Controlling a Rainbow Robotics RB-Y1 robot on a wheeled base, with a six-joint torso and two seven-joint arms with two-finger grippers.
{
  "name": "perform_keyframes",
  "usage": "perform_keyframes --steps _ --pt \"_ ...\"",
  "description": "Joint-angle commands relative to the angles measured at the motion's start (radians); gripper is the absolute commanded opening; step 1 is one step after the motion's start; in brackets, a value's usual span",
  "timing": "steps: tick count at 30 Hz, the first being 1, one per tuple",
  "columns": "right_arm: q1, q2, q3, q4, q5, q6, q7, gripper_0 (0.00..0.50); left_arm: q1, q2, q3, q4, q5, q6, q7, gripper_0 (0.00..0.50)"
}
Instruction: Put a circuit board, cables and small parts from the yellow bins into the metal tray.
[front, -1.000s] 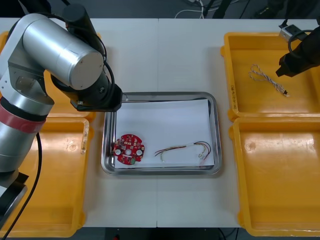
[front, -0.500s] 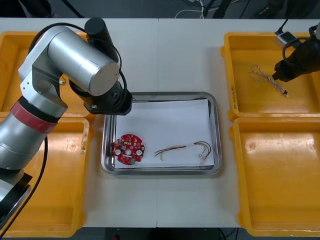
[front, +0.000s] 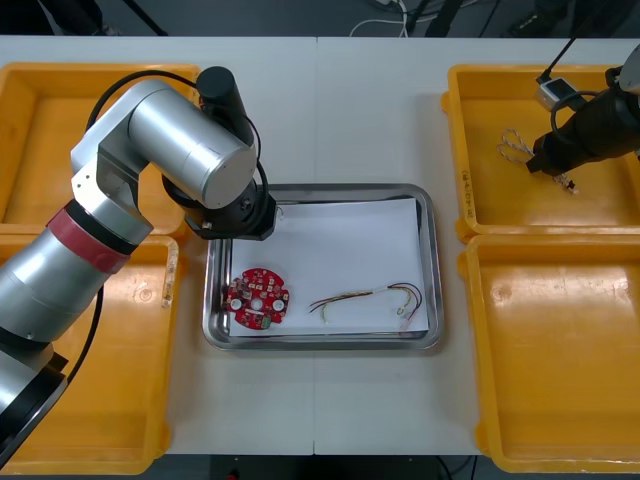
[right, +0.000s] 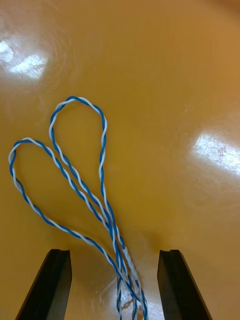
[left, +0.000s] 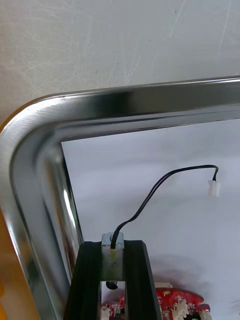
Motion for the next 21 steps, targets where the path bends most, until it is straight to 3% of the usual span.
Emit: perform_keyframes --steps 1,5,6,7,8,9,10,11,21 --pt "-0.009 0.006 -0.028 -0.015 -0.009 -0.02 0.043 0.5 -0.055 -0.021 -0.022 0.013 -0.002 -0.031 0.045 0.001" --pt "-0.001 0.006 -0.026 -0.015 -0.002 -0.037 0.052 0.5 -0.055 -0.021 -0.026 0.019 -0.002 -0.047 0.046 0.012" --pt "-0.001 0.006 -0.028 -0.015 -0.002 -0.04 0.052 0.5 -0.054 -0.021 -0.026 0.019 -0.002 -0.048 0.048 0.068" --pt "0.002 0.006 -0.028 -0.015 -0.001 -0.042 0.053 0.5 -0.055 -0.021 -0.026 0.019 -0.002 -0.05 0.048 0.174" --pt "0.005 0.006 -0.028 -0.015 -0.002 -0.046 0.053 0.5 -0.055 -0.021 -0.026 0.019 0.0 -0.054 0.05 0.353" --pt "0.011 0.006 -0.028 -0.015 -0.002 -0.049 0.055 0.5 -0.055 -0.02 -0.026 0.019 0.0 -0.059 0.051 0.433" --pt "0.013 0.006 -0.026 -0.015 -0.002 -0.052 0.055 0.5 -0.055 -0.02 -0.026 0.019 0.0 -0.063 0.051 0.477" --pt "0.017 0.006 -0.028 -0.015 -0.004 -0.057 0.056 0.5 -0.054 -0.02 -0.026 0.019 0.0 -0.071 0.053 0.5" --pt "0.045 0.009 -0.028 -0.015 -0.035 -0.071 0.067 0.5 -0.055 -0.02 -0.026 0.019 0.001 -0.083 0.066 0.5"
